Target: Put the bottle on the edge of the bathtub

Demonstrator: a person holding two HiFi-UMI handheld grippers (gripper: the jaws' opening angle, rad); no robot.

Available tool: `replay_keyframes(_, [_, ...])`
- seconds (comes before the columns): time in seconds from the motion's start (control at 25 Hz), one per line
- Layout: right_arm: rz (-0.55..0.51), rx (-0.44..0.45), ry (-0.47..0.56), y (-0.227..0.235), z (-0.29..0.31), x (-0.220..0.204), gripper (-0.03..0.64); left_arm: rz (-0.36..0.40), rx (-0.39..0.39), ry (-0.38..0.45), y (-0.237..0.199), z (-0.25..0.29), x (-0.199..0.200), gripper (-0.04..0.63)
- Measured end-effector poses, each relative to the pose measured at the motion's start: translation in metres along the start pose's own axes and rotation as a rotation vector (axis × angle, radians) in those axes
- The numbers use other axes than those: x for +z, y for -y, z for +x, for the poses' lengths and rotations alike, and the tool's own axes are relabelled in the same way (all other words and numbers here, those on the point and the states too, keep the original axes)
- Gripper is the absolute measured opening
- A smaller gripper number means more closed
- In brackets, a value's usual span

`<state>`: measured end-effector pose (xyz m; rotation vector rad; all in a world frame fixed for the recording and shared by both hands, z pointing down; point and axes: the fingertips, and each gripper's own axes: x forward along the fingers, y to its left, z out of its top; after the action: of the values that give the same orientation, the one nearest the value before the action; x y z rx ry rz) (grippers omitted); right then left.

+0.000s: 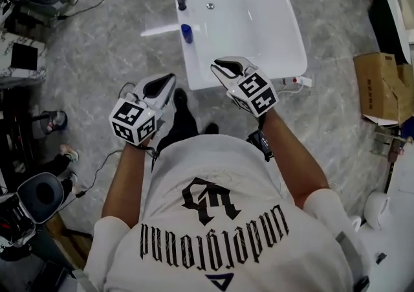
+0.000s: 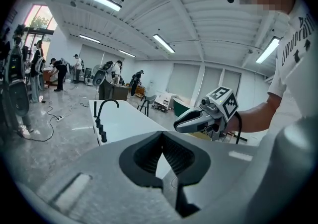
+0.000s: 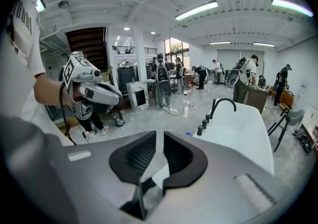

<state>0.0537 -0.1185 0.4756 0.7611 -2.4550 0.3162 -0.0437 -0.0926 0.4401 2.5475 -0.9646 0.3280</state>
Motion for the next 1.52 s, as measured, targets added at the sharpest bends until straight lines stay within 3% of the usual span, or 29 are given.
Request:
replay_keyframes(0.36, [-0.045,-0.009,0.078,-0.019,-0.064,0.019,0.018,0.054,0.005,0.048,0.061,-0.019,0.024,0.008])
replay_keyframes(0.56, [-0.071,-0.011,0.101,-0.030,-0.089,0.014,0.002,0.075,0.069,0.131,0.074,-0.032,0.034,0.008])
replay_keyframes(0.8, [-0.098,-0.006,0.136,-0.043,-0.114,0.016,0.002,0.082,0.130,0.170,0.094,-0.053,0.040,0.008])
replay_keyframes(1.2, [-0.093,0.022,0.180,-0.092,-0.104,0.060,0.002,0.070,0.156,0.152,0.090,-0.126,0.044,0.008])
replay_keyframes(1.52, [-0.056,-0.004,0.177,-0.148,-0.086,0.070,0.002,0.085,0.093,0.134,0.086,-0.182,0.027,0.008])
